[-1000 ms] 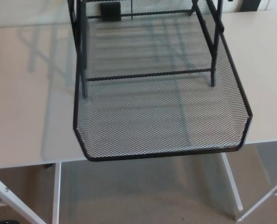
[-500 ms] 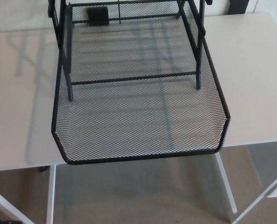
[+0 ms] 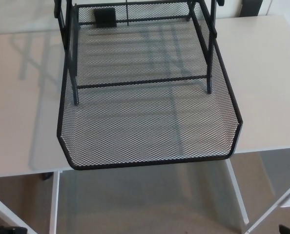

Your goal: The robot walk towards a table in front and then pushes a layer of a file tray back to its original position using its right hand

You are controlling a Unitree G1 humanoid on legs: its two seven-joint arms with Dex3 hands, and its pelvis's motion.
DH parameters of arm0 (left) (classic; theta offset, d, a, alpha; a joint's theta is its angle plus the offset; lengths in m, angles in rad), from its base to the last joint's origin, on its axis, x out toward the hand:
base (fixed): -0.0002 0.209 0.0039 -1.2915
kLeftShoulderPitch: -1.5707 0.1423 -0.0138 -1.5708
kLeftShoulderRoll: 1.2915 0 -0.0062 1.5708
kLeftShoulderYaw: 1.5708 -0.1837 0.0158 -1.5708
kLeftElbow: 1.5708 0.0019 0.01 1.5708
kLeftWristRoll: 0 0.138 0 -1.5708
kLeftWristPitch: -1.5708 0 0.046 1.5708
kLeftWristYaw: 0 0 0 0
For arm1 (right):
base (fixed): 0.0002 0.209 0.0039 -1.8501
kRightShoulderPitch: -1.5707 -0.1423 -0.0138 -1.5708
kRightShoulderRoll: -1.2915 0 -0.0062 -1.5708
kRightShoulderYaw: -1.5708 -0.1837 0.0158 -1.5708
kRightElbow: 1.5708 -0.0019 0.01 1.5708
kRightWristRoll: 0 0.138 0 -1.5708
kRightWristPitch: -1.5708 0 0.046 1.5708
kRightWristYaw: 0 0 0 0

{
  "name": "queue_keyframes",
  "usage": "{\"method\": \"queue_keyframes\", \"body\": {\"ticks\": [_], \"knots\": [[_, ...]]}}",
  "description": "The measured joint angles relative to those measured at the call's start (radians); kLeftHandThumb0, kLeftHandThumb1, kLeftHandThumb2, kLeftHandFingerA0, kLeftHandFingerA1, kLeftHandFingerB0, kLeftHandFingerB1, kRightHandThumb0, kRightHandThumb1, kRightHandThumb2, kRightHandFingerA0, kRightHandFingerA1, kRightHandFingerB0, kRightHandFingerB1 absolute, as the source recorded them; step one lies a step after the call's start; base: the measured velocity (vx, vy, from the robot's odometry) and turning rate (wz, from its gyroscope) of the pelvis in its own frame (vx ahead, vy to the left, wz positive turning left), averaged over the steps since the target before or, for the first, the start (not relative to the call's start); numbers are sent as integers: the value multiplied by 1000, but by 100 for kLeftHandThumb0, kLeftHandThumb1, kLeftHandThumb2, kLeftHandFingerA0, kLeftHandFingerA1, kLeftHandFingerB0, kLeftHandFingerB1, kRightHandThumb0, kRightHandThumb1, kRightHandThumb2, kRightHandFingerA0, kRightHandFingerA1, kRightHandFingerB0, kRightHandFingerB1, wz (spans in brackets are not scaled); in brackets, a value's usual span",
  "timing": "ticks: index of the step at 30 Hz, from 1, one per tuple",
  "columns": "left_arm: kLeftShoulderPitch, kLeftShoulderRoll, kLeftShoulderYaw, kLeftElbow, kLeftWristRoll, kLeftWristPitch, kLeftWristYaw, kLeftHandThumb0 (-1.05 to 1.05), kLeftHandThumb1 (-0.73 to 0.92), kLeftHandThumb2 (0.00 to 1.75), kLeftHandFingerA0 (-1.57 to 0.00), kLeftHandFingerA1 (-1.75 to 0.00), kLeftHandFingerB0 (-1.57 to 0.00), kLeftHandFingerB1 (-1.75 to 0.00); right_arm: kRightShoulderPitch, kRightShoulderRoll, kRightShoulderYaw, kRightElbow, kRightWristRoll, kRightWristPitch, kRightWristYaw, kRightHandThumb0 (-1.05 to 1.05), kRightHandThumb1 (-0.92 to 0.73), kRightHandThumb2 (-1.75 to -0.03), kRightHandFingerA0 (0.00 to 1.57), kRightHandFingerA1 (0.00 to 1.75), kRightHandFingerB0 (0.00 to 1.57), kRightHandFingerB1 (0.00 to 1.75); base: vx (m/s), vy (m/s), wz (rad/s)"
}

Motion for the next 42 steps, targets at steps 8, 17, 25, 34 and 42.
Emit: {"method": "queue_keyframes", "body": {"ticks": [8, 17, 25, 34, 42], "knots": [[-11, 0, 0, 0, 0, 0, 0, -44, 35, 94, -60, -108, -30, -80, 134, 48, -24, -324, -73, -78, -29, -60, -61, -95, 15, 58, 10, 50, 0, 0, 0], [-29, 0, -1, 0, 0, 0, 0, -47, 35, 95, -64, -106, -31, -78, 205, 148, -73, -559, -152, -211, -74, -35, -59, -112, 0, 52, 0, 52, 0, 0, 0], [-38, 0, -7, 0, 2, 0, 0, -47, 35, 94, -64, -104, -31, -77, 238, 258, -102, -693, -214, -328, -90, -36, -55, -110, 0, 51, 0, 51, 0, 0, 0], [-49, 0, -16, 0, 11, 0, 0, -47, 36, 91, -65, -99, -33, -77, 225, 310, -72, -812, -316, -430, -98, -93, -52, -92, 0, 11, 12, 12, 0, 0, 0], [-60, 0, -25, 1, 16, 1, 0, -51, 33, 89, -67, -99, -31, -74, 184, 307, 14, -912, -456, -425, -84, -94, -47, -89, 0, 15, 0, 3, 0, 0, 0]]}}
